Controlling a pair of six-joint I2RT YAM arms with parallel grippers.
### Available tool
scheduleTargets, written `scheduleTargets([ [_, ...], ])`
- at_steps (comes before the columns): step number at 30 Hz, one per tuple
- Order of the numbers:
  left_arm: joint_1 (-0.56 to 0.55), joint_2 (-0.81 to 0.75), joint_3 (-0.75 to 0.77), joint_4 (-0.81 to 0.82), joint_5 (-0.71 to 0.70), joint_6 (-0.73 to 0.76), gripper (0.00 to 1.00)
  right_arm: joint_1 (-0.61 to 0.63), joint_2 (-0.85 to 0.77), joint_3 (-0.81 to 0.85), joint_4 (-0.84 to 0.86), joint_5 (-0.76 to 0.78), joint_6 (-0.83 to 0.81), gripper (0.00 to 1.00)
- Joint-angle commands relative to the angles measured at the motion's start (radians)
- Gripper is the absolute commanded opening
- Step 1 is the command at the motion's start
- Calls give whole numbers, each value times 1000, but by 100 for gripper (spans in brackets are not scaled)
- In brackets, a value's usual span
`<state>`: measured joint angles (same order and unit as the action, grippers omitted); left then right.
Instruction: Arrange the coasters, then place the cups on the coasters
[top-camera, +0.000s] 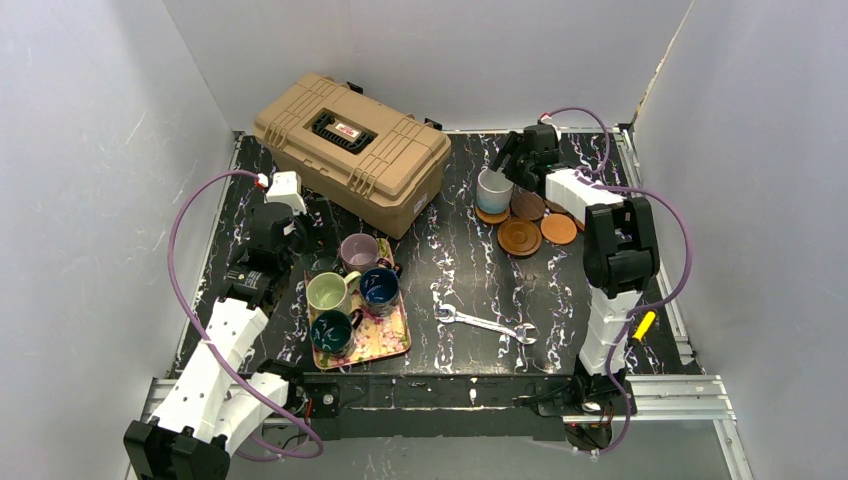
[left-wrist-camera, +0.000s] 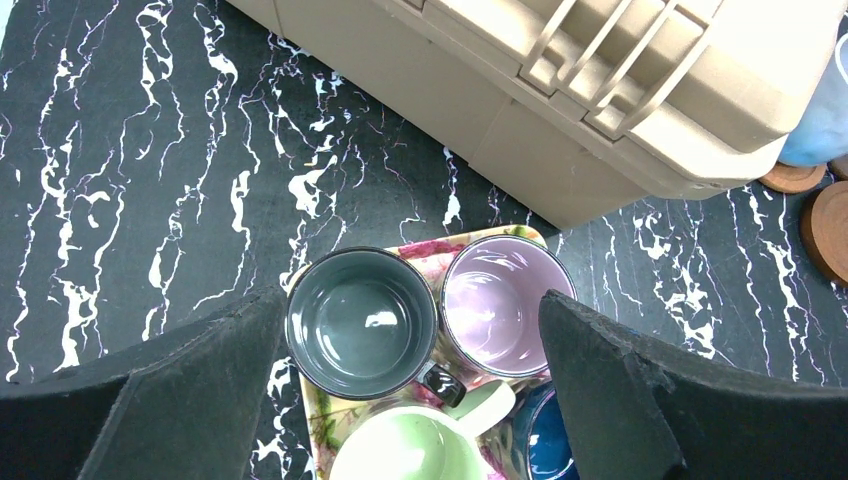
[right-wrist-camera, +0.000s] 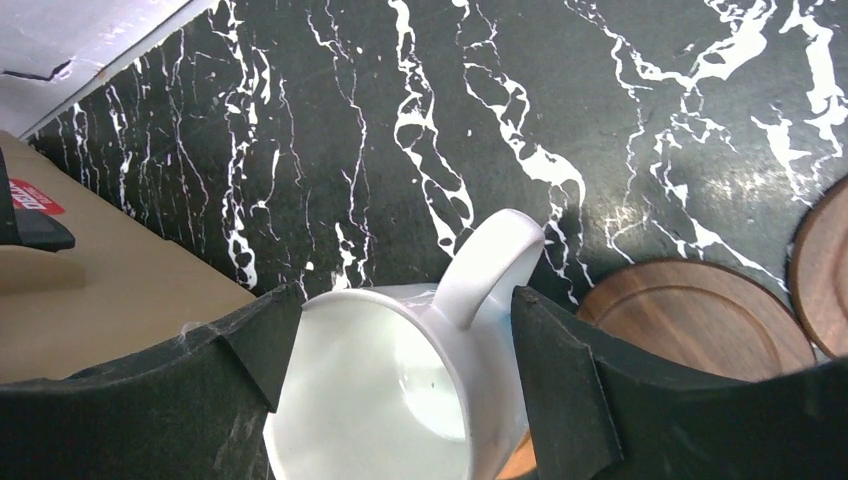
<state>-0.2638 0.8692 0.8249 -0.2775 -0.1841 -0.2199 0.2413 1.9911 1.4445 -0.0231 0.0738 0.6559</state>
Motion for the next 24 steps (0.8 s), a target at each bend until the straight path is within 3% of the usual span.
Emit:
scheduleTargets([
  [1, -4, -13, 14, -7, -2, 10, 98, -3, 27, 70, 39, -28, -2, 84],
  [14, -4, -13, 16, -8, -3, 10, 98, -3, -2, 44, 30, -3, -16, 84],
  [24, -6, -12, 11, -7, 12, 6, 98, -3, -281, -96, -76, 175, -166, 86],
])
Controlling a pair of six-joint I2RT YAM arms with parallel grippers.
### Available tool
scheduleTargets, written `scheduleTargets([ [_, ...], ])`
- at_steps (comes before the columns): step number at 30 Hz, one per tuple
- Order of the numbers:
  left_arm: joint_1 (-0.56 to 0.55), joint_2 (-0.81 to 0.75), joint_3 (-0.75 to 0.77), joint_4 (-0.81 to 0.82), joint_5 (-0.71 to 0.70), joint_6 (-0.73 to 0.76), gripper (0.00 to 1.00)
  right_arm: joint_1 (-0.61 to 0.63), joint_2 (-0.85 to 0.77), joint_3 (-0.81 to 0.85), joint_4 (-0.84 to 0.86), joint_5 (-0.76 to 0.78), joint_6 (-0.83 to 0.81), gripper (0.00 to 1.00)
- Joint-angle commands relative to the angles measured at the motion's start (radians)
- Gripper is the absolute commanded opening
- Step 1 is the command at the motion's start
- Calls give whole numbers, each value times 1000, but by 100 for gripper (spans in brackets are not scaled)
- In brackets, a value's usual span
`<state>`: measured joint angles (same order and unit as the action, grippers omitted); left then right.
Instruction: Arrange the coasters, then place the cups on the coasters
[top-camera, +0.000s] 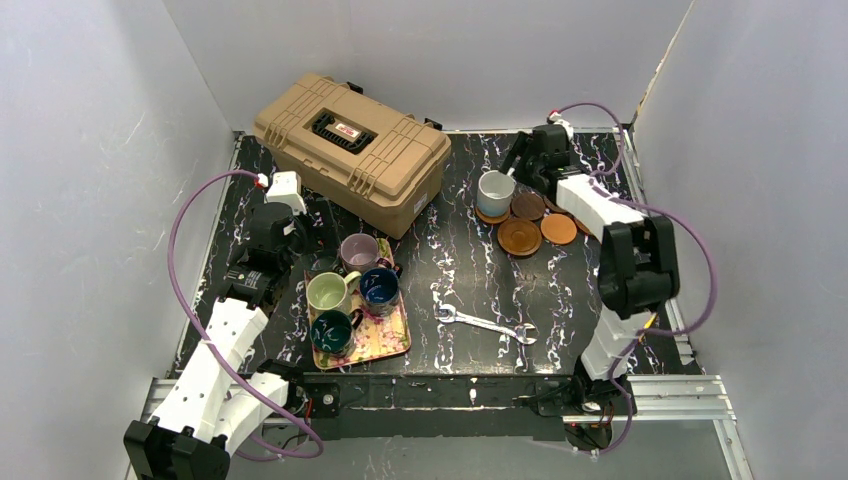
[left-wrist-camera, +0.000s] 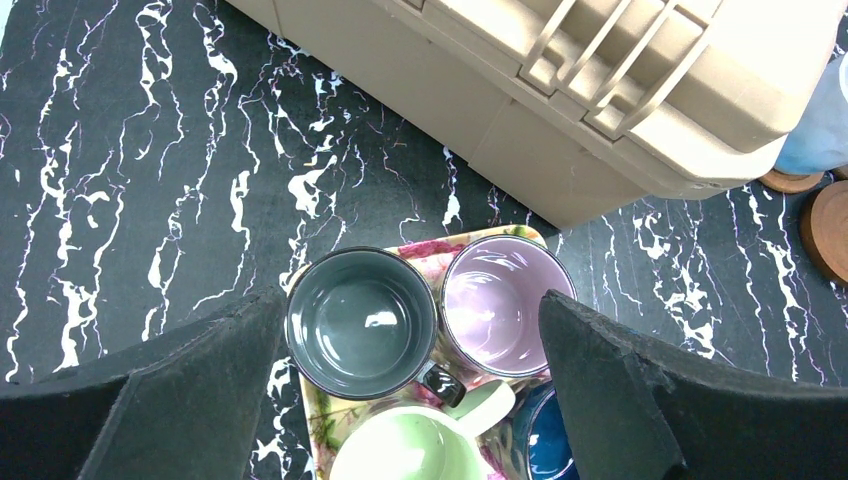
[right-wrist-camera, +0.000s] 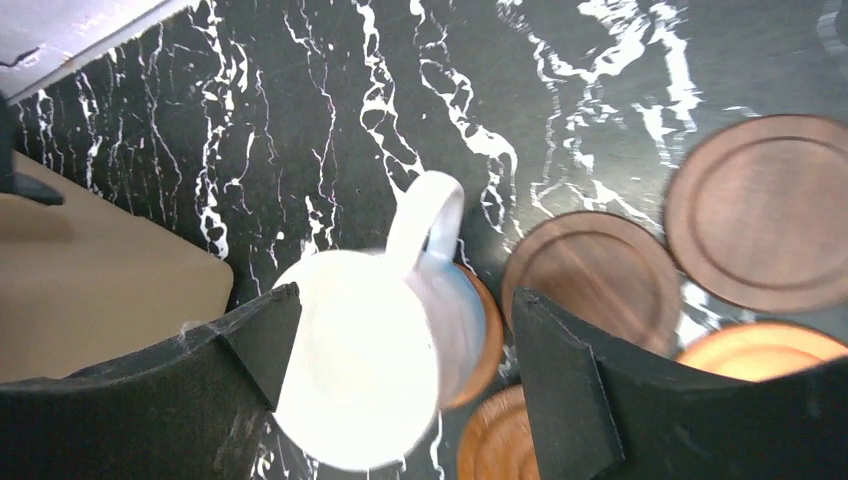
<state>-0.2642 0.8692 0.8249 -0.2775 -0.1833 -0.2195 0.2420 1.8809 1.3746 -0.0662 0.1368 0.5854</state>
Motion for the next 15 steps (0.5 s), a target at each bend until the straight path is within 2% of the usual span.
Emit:
scheduleTargets([
  [1, -6, -10, 11, -6, 14, 2, 98, -4, -207, -35, -51, 119, -118, 86],
  [5, -5, -6, 11, -5, 23, -4, 98, 6, -324, -74, -135, 95, -178, 85],
  [9, -5, 0, 11, -4, 28, -6, 98, 69, -423, -130, -207, 68, -203, 84],
  [12, -5, 6, 13, -4, 28, -9, 98, 165, -482, -182, -228, 76, -181, 83],
  [15, -5, 8, 13, -2, 28, -9, 98, 312, -495, -217, -229, 98, -126, 82],
])
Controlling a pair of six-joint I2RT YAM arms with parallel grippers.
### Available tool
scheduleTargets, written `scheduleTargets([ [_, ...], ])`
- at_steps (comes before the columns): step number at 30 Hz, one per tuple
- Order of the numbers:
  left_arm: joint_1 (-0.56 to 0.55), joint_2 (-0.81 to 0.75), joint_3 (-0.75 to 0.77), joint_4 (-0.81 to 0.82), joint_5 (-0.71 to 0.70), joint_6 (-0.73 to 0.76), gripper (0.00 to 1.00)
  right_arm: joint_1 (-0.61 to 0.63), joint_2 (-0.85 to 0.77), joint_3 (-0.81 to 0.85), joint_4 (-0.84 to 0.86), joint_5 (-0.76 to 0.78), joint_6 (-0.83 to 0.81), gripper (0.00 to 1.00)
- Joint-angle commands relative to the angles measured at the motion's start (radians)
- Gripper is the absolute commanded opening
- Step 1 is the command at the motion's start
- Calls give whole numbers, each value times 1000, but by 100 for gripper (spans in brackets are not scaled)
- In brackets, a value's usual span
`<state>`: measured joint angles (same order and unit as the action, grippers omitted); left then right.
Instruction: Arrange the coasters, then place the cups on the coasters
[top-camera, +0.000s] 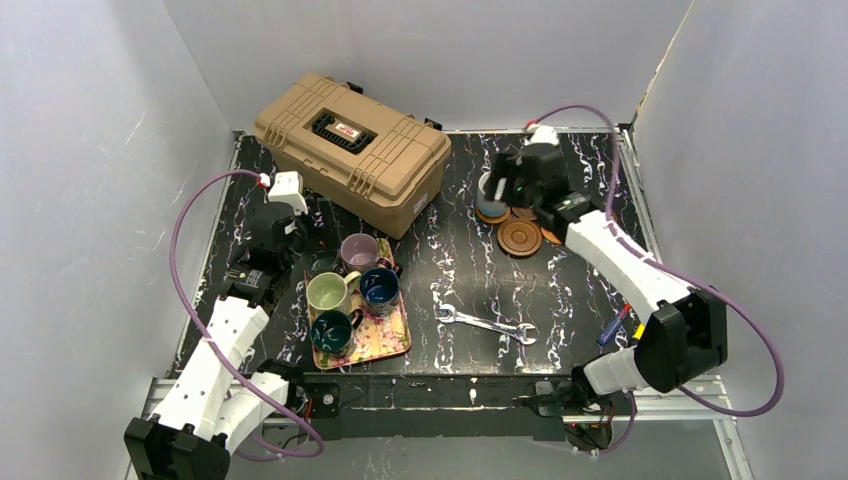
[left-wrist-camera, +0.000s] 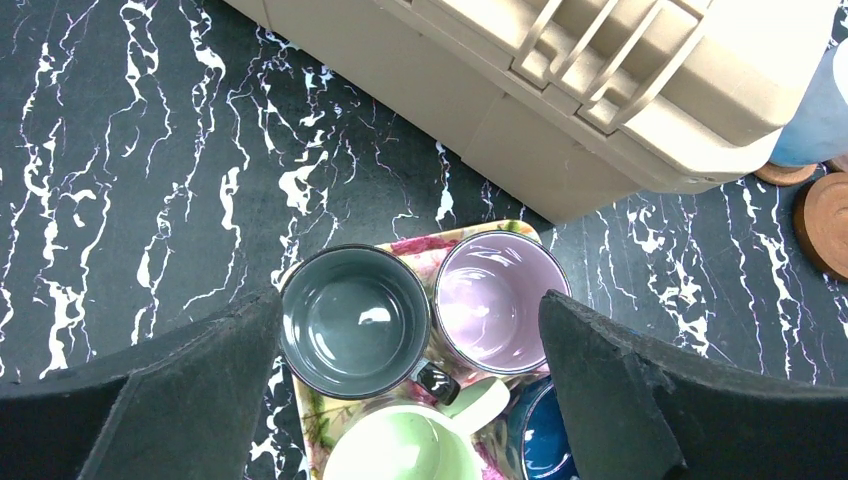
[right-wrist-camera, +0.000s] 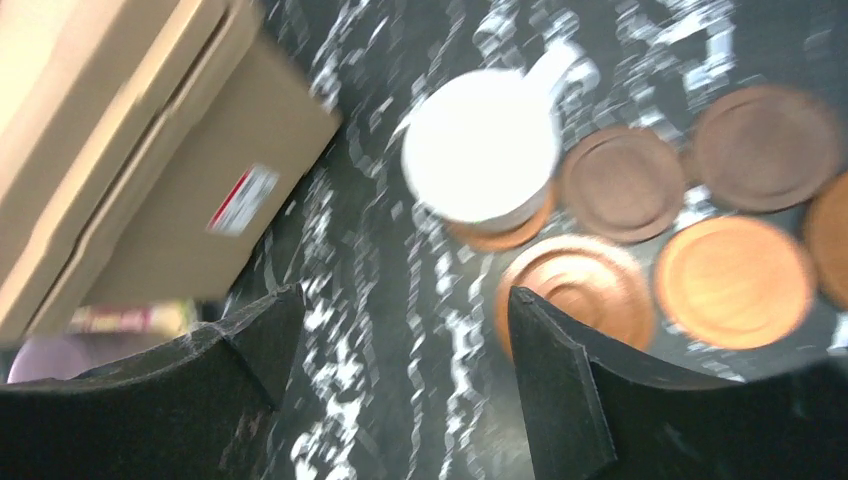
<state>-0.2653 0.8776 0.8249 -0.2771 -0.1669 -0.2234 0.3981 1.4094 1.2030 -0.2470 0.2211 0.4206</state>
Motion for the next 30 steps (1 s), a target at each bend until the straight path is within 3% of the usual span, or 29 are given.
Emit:
scheduleTargets([
  [1, -4, 1, 13, -1, 15, -5, 98, 211, -16, -54, -37, 10, 63, 81],
  [9, -4, 2, 16, -2, 12, -5, 98, 570, 193, 25, 13, 100, 187, 79],
  [20, -5, -15, 17, -2, 18, -11, 98, 745, 326, 106, -112, 197, 248, 77],
  [22, -6, -14, 17, -4, 19, -12, 98, 758, 347, 108, -126, 203, 256, 73],
  [25, -8, -15, 17, -5, 18, -12, 98, 765, 370, 119, -137, 205, 262, 58],
  [30, -8, -15, 17, -5, 16, -14, 98, 771, 386, 125, -138, 225, 267, 48],
])
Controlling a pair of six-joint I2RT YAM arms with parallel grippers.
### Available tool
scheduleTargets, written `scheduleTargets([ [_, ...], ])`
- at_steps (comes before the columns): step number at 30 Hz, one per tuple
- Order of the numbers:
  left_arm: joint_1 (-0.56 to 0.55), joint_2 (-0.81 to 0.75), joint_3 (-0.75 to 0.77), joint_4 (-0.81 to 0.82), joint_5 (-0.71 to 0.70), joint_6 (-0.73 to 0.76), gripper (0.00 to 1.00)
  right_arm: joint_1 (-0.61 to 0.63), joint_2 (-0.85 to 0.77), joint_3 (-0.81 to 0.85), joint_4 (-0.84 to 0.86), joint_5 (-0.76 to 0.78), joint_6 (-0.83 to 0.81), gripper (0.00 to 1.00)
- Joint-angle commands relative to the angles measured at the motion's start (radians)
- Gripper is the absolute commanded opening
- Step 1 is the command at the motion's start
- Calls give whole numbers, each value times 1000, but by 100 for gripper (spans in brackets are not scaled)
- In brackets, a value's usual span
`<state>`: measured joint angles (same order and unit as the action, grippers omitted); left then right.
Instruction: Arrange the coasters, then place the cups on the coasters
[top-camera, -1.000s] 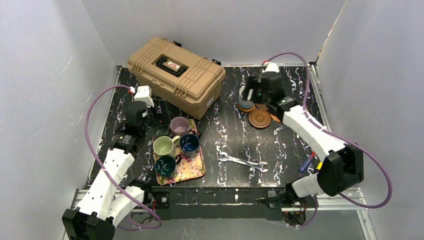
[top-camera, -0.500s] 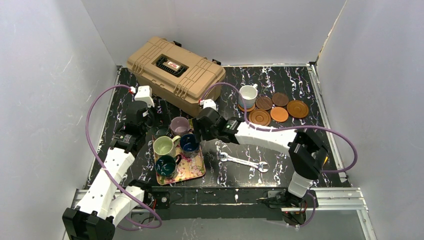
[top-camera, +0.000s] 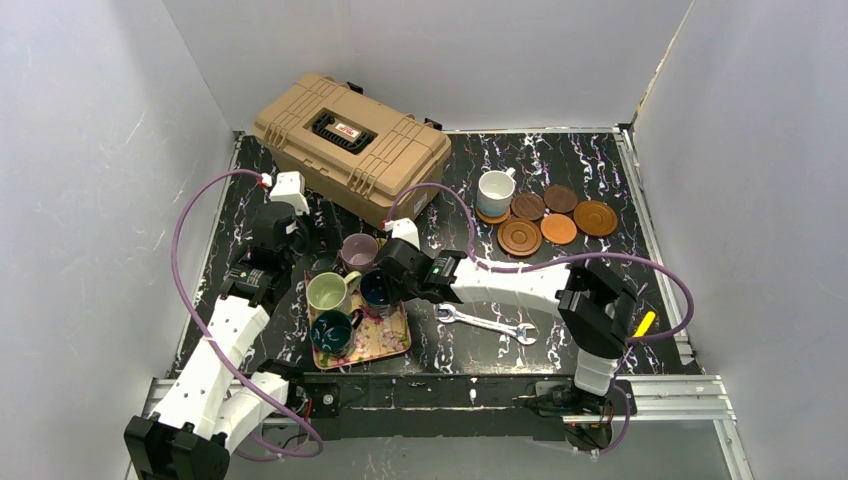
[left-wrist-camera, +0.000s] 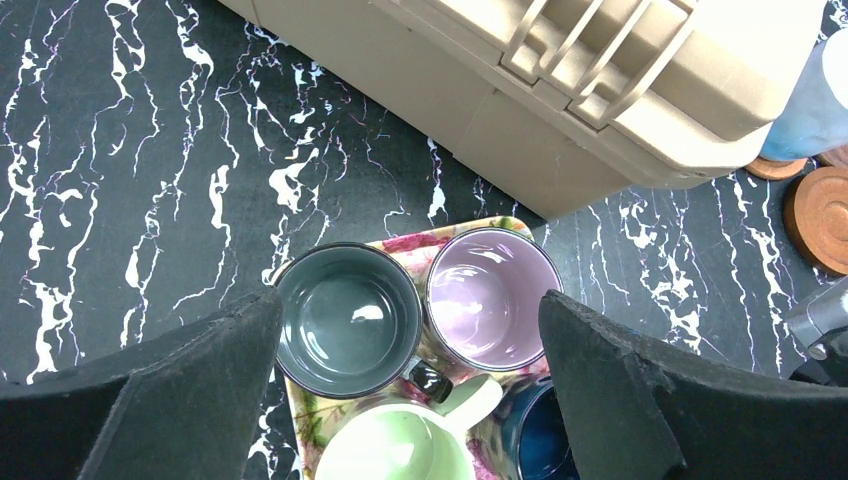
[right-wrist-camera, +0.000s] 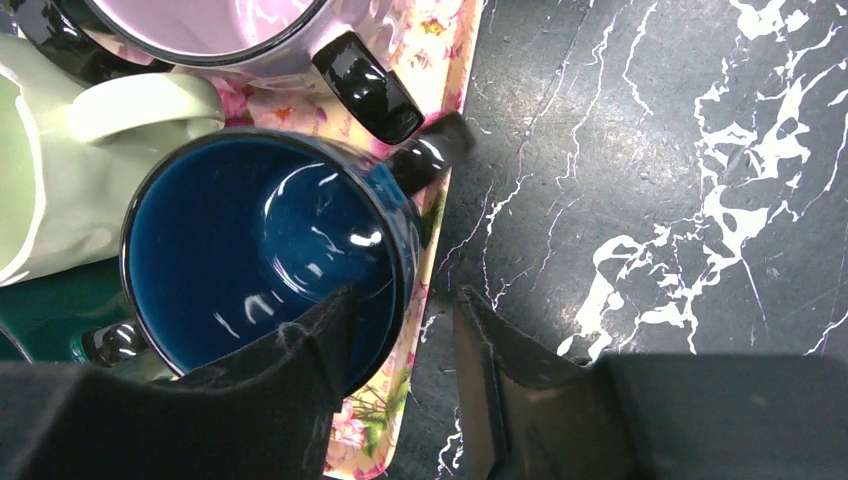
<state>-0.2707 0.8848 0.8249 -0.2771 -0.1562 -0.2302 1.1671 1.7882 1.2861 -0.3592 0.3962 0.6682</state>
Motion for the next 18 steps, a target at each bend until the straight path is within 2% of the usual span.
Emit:
scheduleTargets([
  [1, -4, -21, 17, -5, 6, -7, 98, 3, 11, 41, -23, 48, 22, 46],
  [3, -5, -21, 17, -5, 7, -6, 98, 2, 23, 37, -19, 45, 30, 43],
  [9, -5, -21, 17, -7, 1, -5, 98, 2, 40, 35, -8, 43, 42, 24],
  [13, -5, -24, 17, -9, -1, -5, 98, 3, 20, 38, -20, 53, 41, 3],
  [18, -5, -27, 19, -12, -6, -6, 98, 3, -76, 45, -84, 85, 22, 1],
])
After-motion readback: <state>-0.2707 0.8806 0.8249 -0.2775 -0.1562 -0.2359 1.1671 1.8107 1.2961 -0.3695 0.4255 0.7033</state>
